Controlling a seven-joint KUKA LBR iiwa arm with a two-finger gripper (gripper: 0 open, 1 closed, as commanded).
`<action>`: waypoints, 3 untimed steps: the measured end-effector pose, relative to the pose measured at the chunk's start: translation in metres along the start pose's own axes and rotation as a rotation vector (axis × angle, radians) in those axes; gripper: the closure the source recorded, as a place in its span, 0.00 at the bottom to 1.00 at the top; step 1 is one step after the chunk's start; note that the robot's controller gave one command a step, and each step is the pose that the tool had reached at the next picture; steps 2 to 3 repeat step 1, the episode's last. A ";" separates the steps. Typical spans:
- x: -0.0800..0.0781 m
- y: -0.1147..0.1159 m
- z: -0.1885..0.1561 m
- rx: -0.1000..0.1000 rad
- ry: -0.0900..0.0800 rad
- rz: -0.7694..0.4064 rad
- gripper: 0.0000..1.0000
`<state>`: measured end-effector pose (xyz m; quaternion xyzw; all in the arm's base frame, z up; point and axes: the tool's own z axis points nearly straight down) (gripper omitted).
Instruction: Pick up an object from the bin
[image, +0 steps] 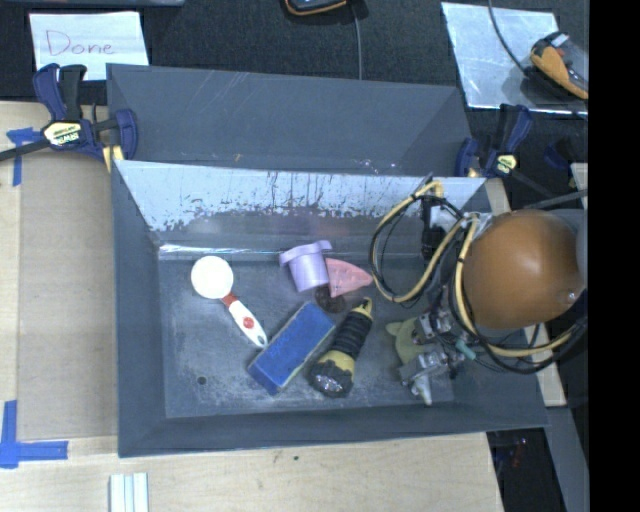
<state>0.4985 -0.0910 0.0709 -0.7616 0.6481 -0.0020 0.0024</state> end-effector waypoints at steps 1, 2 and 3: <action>0.000 0.001 -0.011 -0.001 -0.001 0.001 1.00; 0.000 0.001 -0.011 -0.001 -0.001 0.001 1.00; 0.000 0.001 -0.011 -0.001 -0.001 0.001 1.00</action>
Offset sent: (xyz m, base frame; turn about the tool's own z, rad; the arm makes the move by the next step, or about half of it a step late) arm -0.0005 0.0002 0.0094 0.0007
